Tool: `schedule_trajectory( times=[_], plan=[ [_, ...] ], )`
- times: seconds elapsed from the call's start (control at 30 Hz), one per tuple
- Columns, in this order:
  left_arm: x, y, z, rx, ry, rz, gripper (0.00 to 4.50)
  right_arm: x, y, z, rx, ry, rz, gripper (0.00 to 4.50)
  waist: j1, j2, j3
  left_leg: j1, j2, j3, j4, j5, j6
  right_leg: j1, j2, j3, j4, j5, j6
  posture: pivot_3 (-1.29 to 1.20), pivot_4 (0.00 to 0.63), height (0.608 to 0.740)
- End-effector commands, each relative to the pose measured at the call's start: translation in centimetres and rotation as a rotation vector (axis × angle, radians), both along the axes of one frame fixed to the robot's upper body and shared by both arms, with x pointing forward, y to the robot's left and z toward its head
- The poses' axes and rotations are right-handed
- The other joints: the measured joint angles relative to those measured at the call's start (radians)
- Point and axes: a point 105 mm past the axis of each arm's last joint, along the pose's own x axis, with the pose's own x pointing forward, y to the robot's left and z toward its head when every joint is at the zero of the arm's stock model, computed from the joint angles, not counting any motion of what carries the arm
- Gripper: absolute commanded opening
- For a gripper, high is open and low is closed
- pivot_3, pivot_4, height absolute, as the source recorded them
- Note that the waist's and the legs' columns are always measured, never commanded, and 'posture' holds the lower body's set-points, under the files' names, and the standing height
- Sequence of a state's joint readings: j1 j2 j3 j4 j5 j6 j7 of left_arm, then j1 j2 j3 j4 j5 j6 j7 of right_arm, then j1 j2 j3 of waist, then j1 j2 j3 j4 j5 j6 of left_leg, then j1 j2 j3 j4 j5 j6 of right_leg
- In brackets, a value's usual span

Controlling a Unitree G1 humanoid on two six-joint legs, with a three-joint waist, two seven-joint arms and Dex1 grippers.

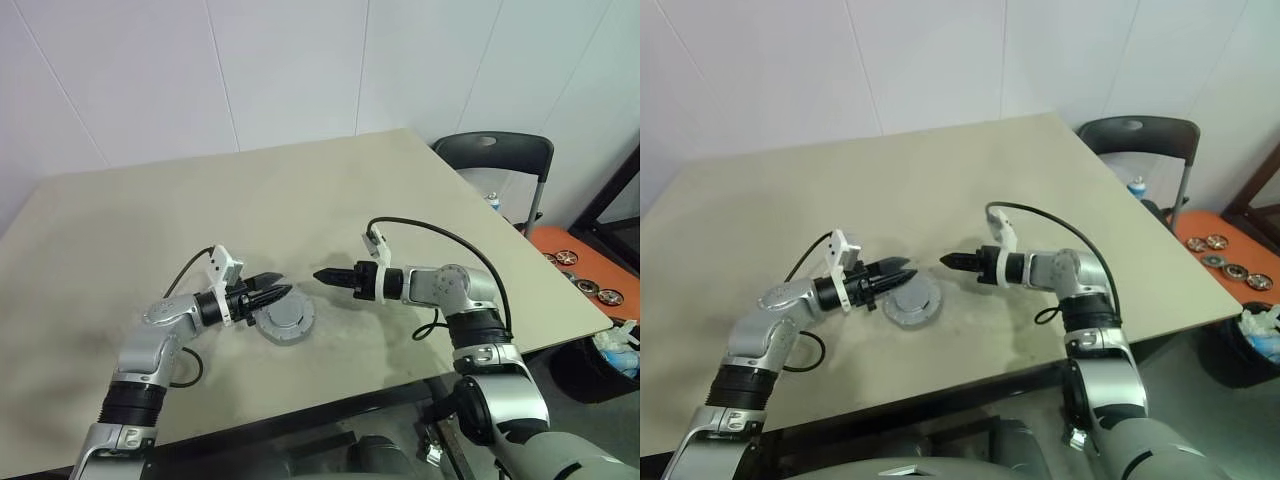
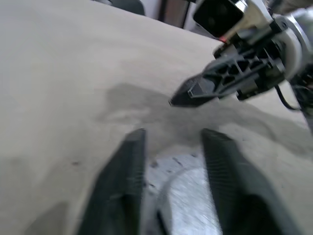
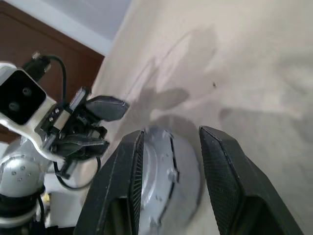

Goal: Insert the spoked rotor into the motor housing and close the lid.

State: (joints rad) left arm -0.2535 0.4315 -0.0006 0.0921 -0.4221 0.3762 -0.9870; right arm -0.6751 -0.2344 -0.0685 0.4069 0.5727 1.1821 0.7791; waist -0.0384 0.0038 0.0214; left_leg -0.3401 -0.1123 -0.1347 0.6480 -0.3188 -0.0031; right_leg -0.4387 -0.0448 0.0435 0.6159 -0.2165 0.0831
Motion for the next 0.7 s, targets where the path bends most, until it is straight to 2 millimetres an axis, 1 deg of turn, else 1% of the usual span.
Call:
schedule_trajectory(
  times=[0.03, 0.07, 0.1, 0.27, 0.4, 0.5, 0.57, 0.6, 0.7],
  plan=[
    [-0.3, -0.3, 0.5, 0.057, -0.051, -0.049, 0.5, -1.2, 0.1, 0.4, -0.009, 0.001, 0.061, 1.85, 0.002, 0.0, 0.0, 0.0, 0.0, 0.0, 0.0, 0.0, 0.0, 0.0, 0.0, 0.0, 0.0, 0.0, 0.0, 0.0, 0.0, 0.74],
    [-0.4, -0.3, 0.2, 0.085, -0.055, -0.052, 0.12, -1.6, 0.0, 0.1, -0.021, 0.017, 0.07, 1.85, 0.002, 0.0, 0.0, 0.0, 0.0, 0.0, 0.0, 0.0, 0.001, 0.0, 0.0, 0.0, 0.0, 0.0, 0.0, 0.0, 0.0, 0.74],
    [-0.4, -0.3, -0.2, 0.118, -0.056, -0.053, 0.06, -2.0, 0.0, -0.3, -0.032, 0.035, 0.079, 1.85, 0.003, 0.0, 0.0, 0.0, 0.0, 0.0, 0.0, -0.001, 0.001, 0.0, 0.0, 0.0, 0.0, 0.0, 0.0, 0.0, 0.0, 0.74],
    [-0.7, 0.0, -1.1, 0.191, -0.042, -0.084, 0.06, -3.5, 0.6, -1.7, -0.055, 0.131, 0.095, 1.85, 0.004, 0.0, 0.0, 0.0, 0.0, 0.0, 0.001, -0.001, 0.001, 0.001, 0.0, 0.0, 0.0, 0.0, 0.0, 0.0, 0.0, 0.74],
    [-0.8, 0.3, -1.5, 0.231, -0.033, -0.107, 0.06, -3.6, 0.8, -3.1, -0.114, 0.2, 0.061, 1.85, 0.005, 0.0, 0.0, 0.001, 0.0, 0.0, 0.001, 0.0, 0.001, 0.001, 0.0, 0.0, 0.001, 0.001, -0.001, 0.0, 0.0, 0.74],
    [-0.6, 0.6, -1.6, 0.26, -0.034, -0.113, 0.06, -3.8, 1.3, -3.2, -0.121, 0.231, 0.07, 1.85, 0.004, 0.0, -0.001, 0.003, 0.0, 0.0, 0.001, 0.0, 0.001, 0.003, 0.0, 0.0, 0.001, 0.001, -0.001, 0.0, 0.0, 0.74],
    [-0.4, 0.9, -1.7, 0.287, -0.043, -0.117, 0.0, -4.5, 2.2, -2.8, -0.105, 0.235, 0.118, 2.29, 0.002, 0.0, -0.001, 0.004, 0.001, 0.0, 0.001, 0.0, 0.001, 0.004, 0.001, 0.0, 0.001, 0.001, -0.001, 0.0, 0.0, 0.74],
    [-0.2, 0.9, -1.7, 0.293, -0.047, -0.119, 0.0, -4.8, 2.5, -2.7, -0.099, 0.239, 0.136, 2.41, 0.001, 0.0, -0.001, 0.004, 0.001, 0.0, 0.001, 0.0, 0.001, 0.004, 0.001, 0.0, 0.001, 0.001, -0.001, 0.0, 0.0, 0.74],
    [0.1, 0.9, -1.7, 0.305, -0.056, -0.123, 0.0, -5.2, 3.0, -2.7, -0.085, 0.261, 0.157, 3.39, -0.001, -0.001, -0.002, 0.005, 0.001, 0.0, 0.001, 0.0, 0.001, 0.005, 0.001, 0.0, 0.001, 0.001, -0.002, 0.0, 0.0, 0.74]
  ],
)
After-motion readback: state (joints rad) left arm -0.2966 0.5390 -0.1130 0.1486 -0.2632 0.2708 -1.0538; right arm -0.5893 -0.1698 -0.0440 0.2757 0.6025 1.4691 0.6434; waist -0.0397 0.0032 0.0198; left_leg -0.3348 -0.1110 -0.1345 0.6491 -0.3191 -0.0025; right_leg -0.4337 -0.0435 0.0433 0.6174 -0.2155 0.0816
